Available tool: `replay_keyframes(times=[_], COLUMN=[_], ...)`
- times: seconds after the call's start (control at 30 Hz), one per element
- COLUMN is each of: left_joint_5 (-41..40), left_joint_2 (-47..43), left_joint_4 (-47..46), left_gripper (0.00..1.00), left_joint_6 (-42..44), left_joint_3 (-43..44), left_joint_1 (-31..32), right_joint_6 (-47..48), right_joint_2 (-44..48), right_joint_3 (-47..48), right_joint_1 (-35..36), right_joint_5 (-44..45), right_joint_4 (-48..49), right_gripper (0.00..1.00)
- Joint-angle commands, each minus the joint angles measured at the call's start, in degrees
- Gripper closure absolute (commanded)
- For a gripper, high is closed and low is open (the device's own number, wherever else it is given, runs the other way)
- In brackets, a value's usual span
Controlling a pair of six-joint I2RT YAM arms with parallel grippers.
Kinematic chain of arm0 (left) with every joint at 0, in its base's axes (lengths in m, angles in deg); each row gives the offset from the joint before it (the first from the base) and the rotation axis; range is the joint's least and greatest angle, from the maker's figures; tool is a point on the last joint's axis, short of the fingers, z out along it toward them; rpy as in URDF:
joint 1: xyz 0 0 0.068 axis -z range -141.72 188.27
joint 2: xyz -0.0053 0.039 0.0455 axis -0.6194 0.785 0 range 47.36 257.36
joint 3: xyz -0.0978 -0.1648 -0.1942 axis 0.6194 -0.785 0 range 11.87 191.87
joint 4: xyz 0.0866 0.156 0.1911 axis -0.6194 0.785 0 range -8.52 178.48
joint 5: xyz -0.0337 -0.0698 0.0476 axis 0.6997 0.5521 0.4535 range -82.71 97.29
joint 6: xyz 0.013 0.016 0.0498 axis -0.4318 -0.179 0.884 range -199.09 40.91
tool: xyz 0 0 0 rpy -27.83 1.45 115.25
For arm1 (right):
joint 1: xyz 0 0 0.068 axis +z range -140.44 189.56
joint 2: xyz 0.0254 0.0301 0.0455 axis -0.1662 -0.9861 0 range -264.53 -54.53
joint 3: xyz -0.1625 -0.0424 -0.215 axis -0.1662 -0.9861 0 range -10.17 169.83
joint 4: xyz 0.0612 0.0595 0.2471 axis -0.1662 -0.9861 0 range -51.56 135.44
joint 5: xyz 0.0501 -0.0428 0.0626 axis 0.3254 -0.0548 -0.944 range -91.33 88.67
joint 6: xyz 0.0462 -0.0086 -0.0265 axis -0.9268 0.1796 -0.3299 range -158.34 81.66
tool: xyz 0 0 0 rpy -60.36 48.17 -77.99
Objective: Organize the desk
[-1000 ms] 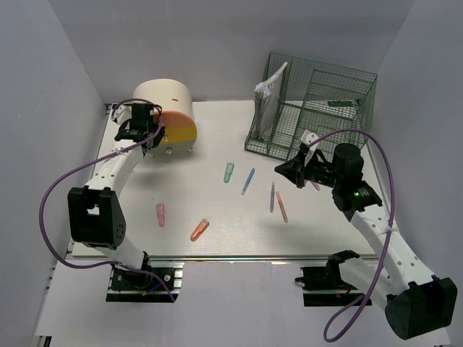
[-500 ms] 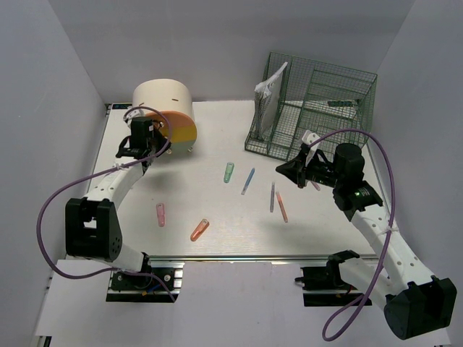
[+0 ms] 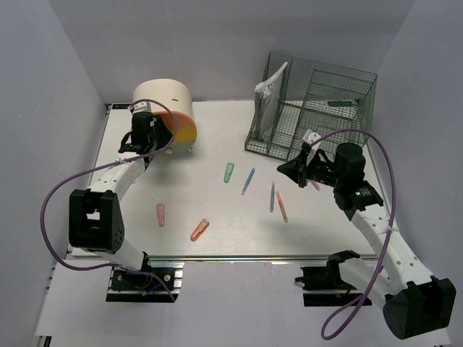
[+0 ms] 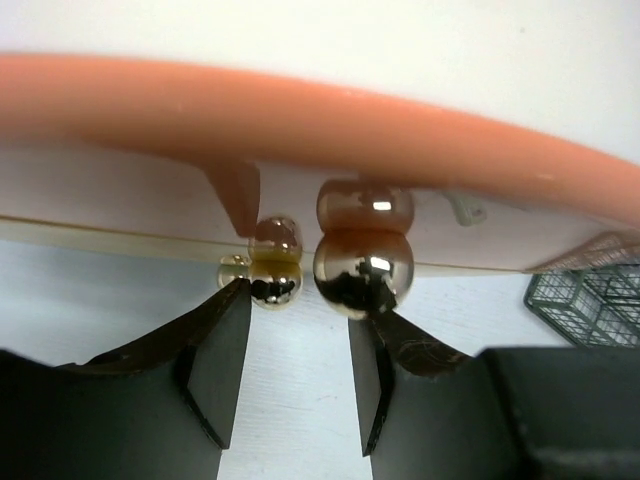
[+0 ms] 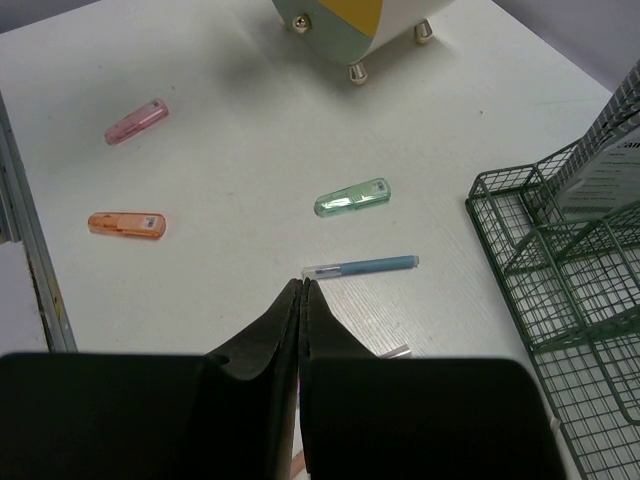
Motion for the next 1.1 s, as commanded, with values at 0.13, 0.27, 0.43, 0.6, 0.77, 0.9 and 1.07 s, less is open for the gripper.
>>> replay_keyframes(times=[0.13,0.27,0.43,0.6,0.77,0.9,1.07], left_joint_5=[-1.0,-1.7,-2.7,-3.7,-2.6,-1.1,-1.0], left_joint_2=[2.0,3.0,3.4,1.3,-4.1,-10.8,-15.7], left_joint_4=[-2.2,-2.8,-2.7,-2.7,-4.0,-5.0,-5.3], left_gripper=[0.47,0.49,0.66,0.79,0.81,0.82,0.73], left_joint_6=[1.3,1.0,0.6,-0.2,-0.8,-1.4,-1.9], left_joint_3=[2.8,3.0,3.0,1.4,-4.3,-10.9,-15.7], left_joint_1=[-0.2,-0.2,-0.2,-0.2,-0.2,0.8,0.8], right_joint_6=[0.6,0.6,0.7,0.7,0.6,0.6,0.5], right_joint_2=[0.0,0.0,0.0,0.0,0.2,0.3,0.3], right_joint_3=[-0.2,-0.2,-0.2,-0.2,-0.2,-0.2,-0.2], right_joint_1=[-0.6,-0.6,-0.9,-0.9,-1.1,-1.2,-1.2], right_joint_5=[-0.8,-0.9,-0.7,-0.7,-0.9,-1.1,-1.4], right_joint_4=[1.2,1.1,1.1,1.0,1.0,1.0,1.0], right_gripper=[1.00,1.00,1.00,1.00,1.00,1.00,1.00])
